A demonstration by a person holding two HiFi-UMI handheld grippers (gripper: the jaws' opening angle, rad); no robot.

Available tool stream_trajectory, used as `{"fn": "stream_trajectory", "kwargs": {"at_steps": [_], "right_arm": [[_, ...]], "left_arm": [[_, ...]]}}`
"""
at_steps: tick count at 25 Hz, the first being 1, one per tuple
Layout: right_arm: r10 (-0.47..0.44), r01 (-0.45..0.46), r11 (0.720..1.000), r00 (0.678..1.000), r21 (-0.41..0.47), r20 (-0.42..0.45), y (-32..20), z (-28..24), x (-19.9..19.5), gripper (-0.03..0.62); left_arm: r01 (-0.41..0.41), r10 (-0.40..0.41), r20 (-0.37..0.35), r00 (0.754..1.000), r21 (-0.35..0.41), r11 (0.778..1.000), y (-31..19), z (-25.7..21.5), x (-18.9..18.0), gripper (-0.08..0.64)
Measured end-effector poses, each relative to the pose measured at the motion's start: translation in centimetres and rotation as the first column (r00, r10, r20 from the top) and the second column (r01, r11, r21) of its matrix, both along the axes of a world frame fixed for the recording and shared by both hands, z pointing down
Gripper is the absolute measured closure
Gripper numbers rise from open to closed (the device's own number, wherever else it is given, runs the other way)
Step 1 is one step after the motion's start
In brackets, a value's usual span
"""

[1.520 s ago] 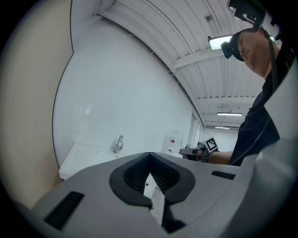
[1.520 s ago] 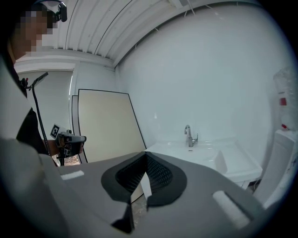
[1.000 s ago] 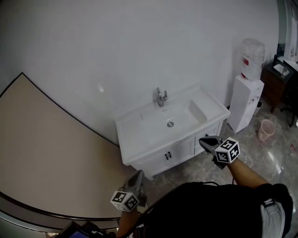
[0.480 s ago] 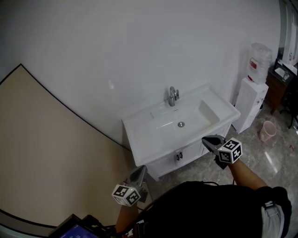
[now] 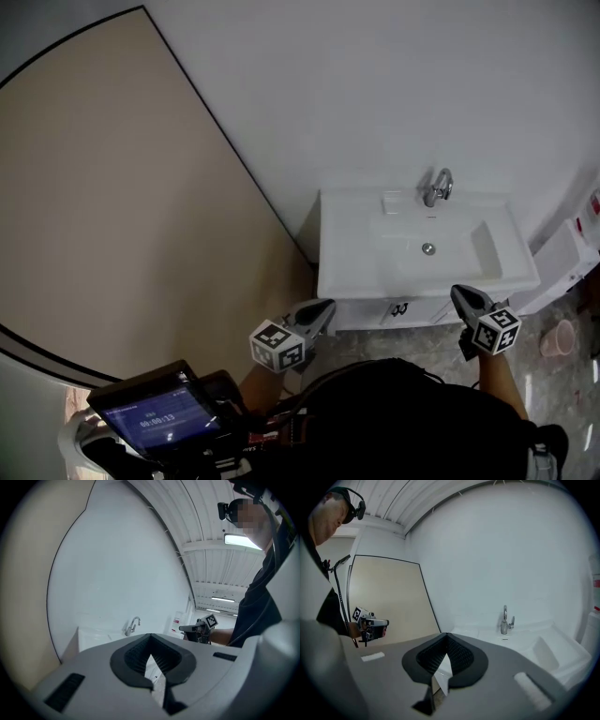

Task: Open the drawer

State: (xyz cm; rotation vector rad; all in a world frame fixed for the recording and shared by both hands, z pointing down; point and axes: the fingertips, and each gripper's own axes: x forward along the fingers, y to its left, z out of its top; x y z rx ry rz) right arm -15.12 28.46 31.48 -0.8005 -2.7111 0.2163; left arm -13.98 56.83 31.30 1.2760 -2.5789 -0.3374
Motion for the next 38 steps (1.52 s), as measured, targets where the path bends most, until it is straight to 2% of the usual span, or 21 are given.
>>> {"fn": "stream_trajectory", "kwargs": {"at_steps": [9, 15, 17, 29, 34, 38], "right_arm": [[-0.101, 0.101, 0.995, 0.995, 0.013, -0.008, -3.0, 2.0, -6.7, 0.595], [-0.173, 0.173, 0.985, 0.985, 0.009, 0.008, -11.5, 1.4, -13.0, 0.595], [-0.194, 0.194, 0.981, 0.981, 0.012, 0.015, -12.9, 1.2, -14.2, 0.595], [-0.198, 0.198, 0.98, 0.98, 0.001, 0.012, -15.8, 0.6, -16.2, 0.595], [-0.187, 0.187, 0.982, 0.982, -0.016, -0.004, -20.6, 2.0, -18.5, 0.595], [-0.167, 0.166, 0.986, 0.986, -0.016, -0.012, -20.5, 2.2, -19.2, 0.595]], "left_arm": [[0.1, -0.1, 0.004, 0.995, -0.031, 0.995, -2.9, 0.1, -3.9, 0.565], [0.143, -0.142, 0.02, 0.99, -0.022, 0.99, -12.9, -1.2, -8.6, 0.565], [0.154, -0.154, 0.023, 0.988, -0.016, 0.988, -14.8, -1.3, -9.4, 0.565], [0.172, -0.171, 0.035, 0.985, -0.015, 0.985, -17.4, -2.6, -11.1, 0.565], [0.162, -0.162, 0.019, 0.987, -0.033, 0.986, -22.2, -1.7, -13.7, 0.565], [0.143, -0.143, 0.008, 0.99, -0.031, 0.989, -21.9, -1.4, -14.8, 0.565]]}}
